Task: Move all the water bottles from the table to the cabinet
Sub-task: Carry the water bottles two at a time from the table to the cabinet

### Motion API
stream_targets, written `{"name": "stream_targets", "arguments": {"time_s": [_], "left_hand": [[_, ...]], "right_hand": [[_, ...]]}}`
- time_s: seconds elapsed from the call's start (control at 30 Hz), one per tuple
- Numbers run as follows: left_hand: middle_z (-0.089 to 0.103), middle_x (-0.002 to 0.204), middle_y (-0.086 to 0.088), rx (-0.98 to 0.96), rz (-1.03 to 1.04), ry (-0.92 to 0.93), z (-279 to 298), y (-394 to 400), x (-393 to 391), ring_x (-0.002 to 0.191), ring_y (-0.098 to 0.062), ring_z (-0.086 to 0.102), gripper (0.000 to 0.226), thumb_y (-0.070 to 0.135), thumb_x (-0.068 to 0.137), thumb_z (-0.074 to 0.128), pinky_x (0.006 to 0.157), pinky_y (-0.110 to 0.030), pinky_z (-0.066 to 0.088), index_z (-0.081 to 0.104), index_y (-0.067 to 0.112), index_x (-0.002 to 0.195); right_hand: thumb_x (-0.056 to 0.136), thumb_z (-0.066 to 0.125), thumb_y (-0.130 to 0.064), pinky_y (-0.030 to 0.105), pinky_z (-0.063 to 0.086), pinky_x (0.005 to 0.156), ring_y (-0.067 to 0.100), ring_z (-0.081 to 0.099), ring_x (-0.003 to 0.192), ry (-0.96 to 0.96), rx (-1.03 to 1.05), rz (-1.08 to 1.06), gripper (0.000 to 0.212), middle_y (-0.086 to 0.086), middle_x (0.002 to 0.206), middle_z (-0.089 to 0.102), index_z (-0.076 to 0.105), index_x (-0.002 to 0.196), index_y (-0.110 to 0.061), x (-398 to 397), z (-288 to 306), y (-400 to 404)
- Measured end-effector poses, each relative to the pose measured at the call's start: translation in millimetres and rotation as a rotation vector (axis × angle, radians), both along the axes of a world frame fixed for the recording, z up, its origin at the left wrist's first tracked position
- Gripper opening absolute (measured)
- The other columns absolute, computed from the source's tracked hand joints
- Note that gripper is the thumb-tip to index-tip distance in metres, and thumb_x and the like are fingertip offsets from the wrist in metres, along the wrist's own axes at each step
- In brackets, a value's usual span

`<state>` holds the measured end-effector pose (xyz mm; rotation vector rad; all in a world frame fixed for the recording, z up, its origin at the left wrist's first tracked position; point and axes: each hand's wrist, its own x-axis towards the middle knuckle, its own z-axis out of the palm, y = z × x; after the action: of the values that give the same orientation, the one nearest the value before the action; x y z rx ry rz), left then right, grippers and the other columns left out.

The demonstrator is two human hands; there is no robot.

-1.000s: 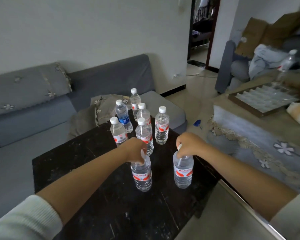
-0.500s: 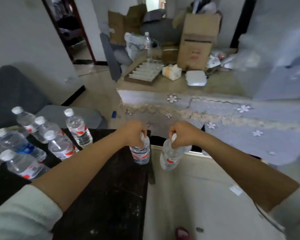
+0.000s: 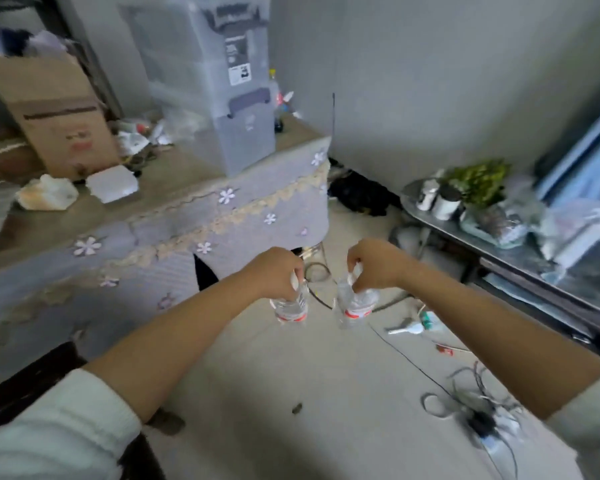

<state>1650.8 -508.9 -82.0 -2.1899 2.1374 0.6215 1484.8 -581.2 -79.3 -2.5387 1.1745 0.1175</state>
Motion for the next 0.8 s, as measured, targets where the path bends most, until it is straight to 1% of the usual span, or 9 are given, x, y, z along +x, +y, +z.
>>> {"name": "stream_targets", "arguments": {"time_s": [0.07,0.1,0.2,0.3,0.4,0.53,0.63,0.73,0.8], "left_hand": [[0.064,0.102,-0.005,-0.041,-0.077,0.0,2.4,-16.4,-39.9,0.103,-0.023,0.055,0.029,0.009,0.077,0.066,0.074,-0.024,0.039,0.067,0.009,0.106],[0.062,0.09,0.0,-0.062,-0.098,0.018,4.4,-23.4,-58.8,0.095,-0.022,0.055,0.028,0.009,0.076,0.067,0.07,-0.022,0.037,0.067,0.009,0.104],[0.04,0.065,0.013,-0.098,-0.176,0.054,12.3,-40.8,-135.0,0.08,-0.015,0.047,0.027,0.011,0.075,0.068,0.064,-0.022,0.036,0.068,0.01,0.102],[0.04,0.067,0.011,-0.08,-0.271,0.051,18.5,-45.3,-215.0,0.08,-0.016,0.047,0.027,0.012,0.076,0.068,0.052,-0.022,0.033,0.068,0.01,0.103],[0.045,0.066,0.006,-0.021,-0.383,0.008,20.9,-43.6,-298.5,0.069,-0.015,0.046,0.027,0.012,0.077,0.068,0.048,-0.019,0.03,0.067,0.009,0.104],[0.047,0.062,0.006,-0.015,-0.511,-0.028,24.1,-40.3,-396.8,0.059,-0.01,0.045,0.026,0.014,0.076,0.069,0.045,-0.019,0.033,0.068,0.01,0.101],[0.056,0.079,-0.001,-0.002,-0.56,0.024,27.3,-31.3,-478.1,0.063,-0.015,0.053,0.02,0.014,0.078,0.069,0.041,-0.017,0.037,0.068,0.012,0.098],[0.056,0.087,0.0,-0.002,-0.665,0.029,27.7,-24.5,-550.3,0.077,-0.016,0.055,0.02,0.013,0.078,0.069,0.046,-0.017,0.035,0.069,0.011,0.098],[0.056,0.089,0.001,-0.009,-0.722,0.043,27.8,-23.2,-589.4,0.079,-0.015,0.054,0.019,0.012,0.078,0.069,0.049,-0.016,0.035,0.069,0.012,0.096]], "right_hand": [[0.077,0.068,-0.019,0.028,0.042,0.083,0.025,0.054,0.112,-0.006,-0.006,-0.103,0.035,0.01,0.114,0.058,0.063,0.11,-0.01,-46.5,3.7,0.1],[0.076,0.068,-0.019,0.029,0.042,0.083,0.025,0.055,0.11,-0.01,-0.009,-0.15,0.034,0.009,0.109,0.058,0.063,0.109,-0.01,-69.5,5.3,0.9],[0.076,0.069,-0.02,0.024,0.037,0.071,0.022,0.053,0.097,-0.047,-0.013,-0.285,0.033,0.004,0.096,0.052,0.064,0.106,-0.009,-155.3,12.3,10.5],[0.076,0.068,-0.019,0.022,0.034,0.066,0.016,0.044,0.087,-0.075,-0.025,-0.4,0.031,0.001,0.092,0.049,0.064,0.105,-0.008,-236.7,17.9,27.7],[0.075,0.068,-0.02,0.025,0.036,0.072,0.017,0.044,0.085,-0.081,-0.027,-0.53,0.031,0.001,0.091,0.05,0.064,0.104,-0.008,-317.2,18.9,54.5],[0.075,0.07,-0.021,0.025,0.039,0.068,0.018,0.046,0.084,-0.079,-0.024,-0.711,0.033,0.001,0.091,0.051,0.063,0.104,-0.009,-415.7,21.2,95.6],[0.076,0.07,-0.019,0.022,0.041,0.06,0.02,0.049,0.084,-0.099,-0.017,-0.882,0.031,0.003,0.093,0.053,0.064,0.103,-0.007,-492.5,24.6,130.4],[0.076,0.069,-0.02,0.029,0.048,0.076,0.02,0.05,0.087,-0.103,-0.018,-1.03,0.031,0.005,0.096,0.055,0.063,0.104,-0.007,-551.3,24.7,158.8],[0.078,0.068,-0.02,0.027,0.044,0.076,0.019,0.049,0.087,-0.105,-0.022,-1.127,0.032,0.003,0.095,0.053,0.063,0.107,-0.007,-584.4,22.8,172.2]]}}
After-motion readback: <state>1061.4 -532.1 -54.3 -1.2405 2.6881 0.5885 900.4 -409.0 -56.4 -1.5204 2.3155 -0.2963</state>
